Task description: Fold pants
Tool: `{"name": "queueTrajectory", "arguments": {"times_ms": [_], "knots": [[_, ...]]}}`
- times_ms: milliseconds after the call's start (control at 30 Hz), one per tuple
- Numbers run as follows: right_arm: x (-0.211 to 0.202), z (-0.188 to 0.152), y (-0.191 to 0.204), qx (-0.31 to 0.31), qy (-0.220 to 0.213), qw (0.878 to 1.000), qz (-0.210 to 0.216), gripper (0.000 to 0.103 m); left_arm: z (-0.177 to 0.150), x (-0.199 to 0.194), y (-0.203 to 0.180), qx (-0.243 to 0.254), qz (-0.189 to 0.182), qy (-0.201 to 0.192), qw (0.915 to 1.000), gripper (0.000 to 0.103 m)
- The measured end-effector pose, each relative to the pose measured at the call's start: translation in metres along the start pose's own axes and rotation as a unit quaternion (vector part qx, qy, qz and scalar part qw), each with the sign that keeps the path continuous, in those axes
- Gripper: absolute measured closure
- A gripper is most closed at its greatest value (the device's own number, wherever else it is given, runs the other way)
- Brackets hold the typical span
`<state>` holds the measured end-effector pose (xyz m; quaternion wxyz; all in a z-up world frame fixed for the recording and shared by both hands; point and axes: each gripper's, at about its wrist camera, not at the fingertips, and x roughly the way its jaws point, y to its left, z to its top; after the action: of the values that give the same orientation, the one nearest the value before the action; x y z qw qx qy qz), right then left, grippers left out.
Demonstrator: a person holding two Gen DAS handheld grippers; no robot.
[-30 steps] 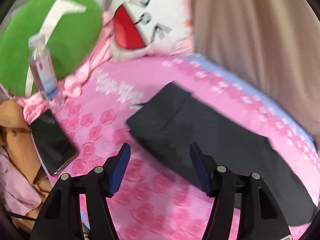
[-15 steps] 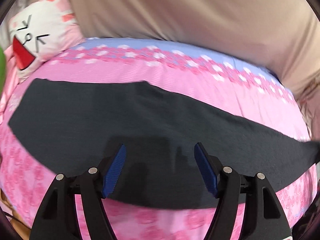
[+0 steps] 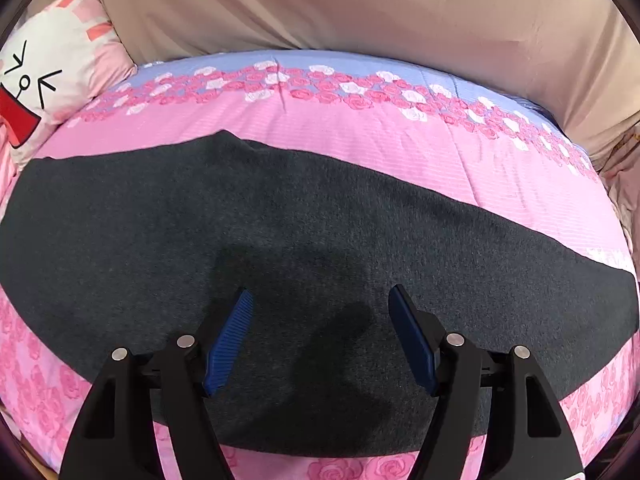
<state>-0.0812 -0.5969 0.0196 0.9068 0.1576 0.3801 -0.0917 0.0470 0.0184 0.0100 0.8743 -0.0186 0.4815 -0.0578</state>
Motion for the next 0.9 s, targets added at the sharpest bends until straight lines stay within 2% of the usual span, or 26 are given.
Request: {"name": "queueTrajectory", "arguments": {"times_ms": [67, 133, 167, 200, 233, 333, 367, 400, 433, 467, 500, 667, 767, 800, 833, 867, 900], "knots": [[0.028, 0.009, 0.003, 0.01, 0.035, 0.999, 0.013, 0.019, -0.002, 0.002, -0.002, -0.002, -0.004, 0.002, 1.0, 0.035], [0.055, 0.016, 0.014, -0.002, 0.056, 0.998, 0.005, 0.02, -0.004, 0.003, -0.005, -0.001, -0.004, 0.003, 1.0, 0.035], [0.058, 0.018, 0.023, -0.02, 0.055, 0.998, 0.006, 0.035, -0.005, 0.002, -0.006, 0.001, -0.001, 0.001, 1.0, 0.035], [0.062, 0.021, 0.032, -0.032, 0.066, 0.997, 0.032, 0.092, -0.005, 0.0, -0.006, 0.002, 0.001, -0.001, 1.0, 0.035], [0.056, 0.025, 0.044, -0.043, 0.053, 0.997, 0.024, 0.094, -0.005, -0.001, -0.006, 0.003, 0.002, -0.004, 1.0, 0.035], [0.01, 0.035, 0.076, -0.118, -0.057, 0.991, -0.033, 0.096, -0.003, -0.006, -0.001, 0.002, 0.002, -0.016, 0.9999, 0.035], [0.008, 0.038, 0.074, -0.121, -0.072, 0.989, -0.053, 0.096, -0.001, -0.006, 0.0, 0.002, 0.003, -0.021, 0.9998, 0.034], [0.02, 0.041, 0.065, -0.109, -0.054, 0.991, -0.062, 0.095, 0.0, -0.005, 0.002, 0.001, 0.007, -0.023, 0.9997, 0.034], [0.04, 0.04, 0.054, -0.089, -0.01, 0.994, -0.059, 0.091, 0.002, -0.002, 0.003, -0.001, 0.008, -0.022, 0.9997, 0.034], [0.062, 0.034, 0.042, -0.068, 0.046, 0.994, -0.071, 0.092, 0.003, 0.002, 0.004, -0.004, 0.005, -0.018, 0.9998, 0.034], [0.069, 0.028, 0.036, -0.055, 0.064, 0.992, -0.095, 0.091, 0.004, 0.004, 0.004, -0.007, 0.004, -0.014, 0.9999, 0.034], [0.005, 0.003, 0.001, 0.037, 0.011, 0.999, -0.004, 0.053, 0.005, -0.011, -0.008, 0.006, -0.034, -0.028, 0.999, 0.034], [0.0, -0.019, -0.008, 0.056, 0.035, 0.998, 0.02, 0.051, 0.005, -0.023, -0.032, 0.034, -0.052, -0.042, 0.9972, 0.034], [0.003, -0.024, -0.006, 0.049, 0.043, 0.998, 0.014, 0.054, 0.006, -0.027, -0.05, 0.054, -0.068, -0.045, 0.9952, 0.034], [0.006, -0.03, -0.002, 0.031, 0.05, 0.998, -0.005, 0.061, 0.006, -0.03, -0.066, 0.068, -0.08, -0.045, 0.9934, 0.034], [0.005, -0.028, 0.002, 0.018, 0.046, 0.999, -0.012, 0.075, 0.006, -0.033, -0.086, 0.086, -0.094, -0.046, 0.9908, 0.034], [0.003, -0.027, 0.003, 0.018, 0.048, 0.999, 0.004, 0.103, 0.005, -0.036, -0.104, 0.103, -0.105, -0.047, 0.988, 0.032]]}}
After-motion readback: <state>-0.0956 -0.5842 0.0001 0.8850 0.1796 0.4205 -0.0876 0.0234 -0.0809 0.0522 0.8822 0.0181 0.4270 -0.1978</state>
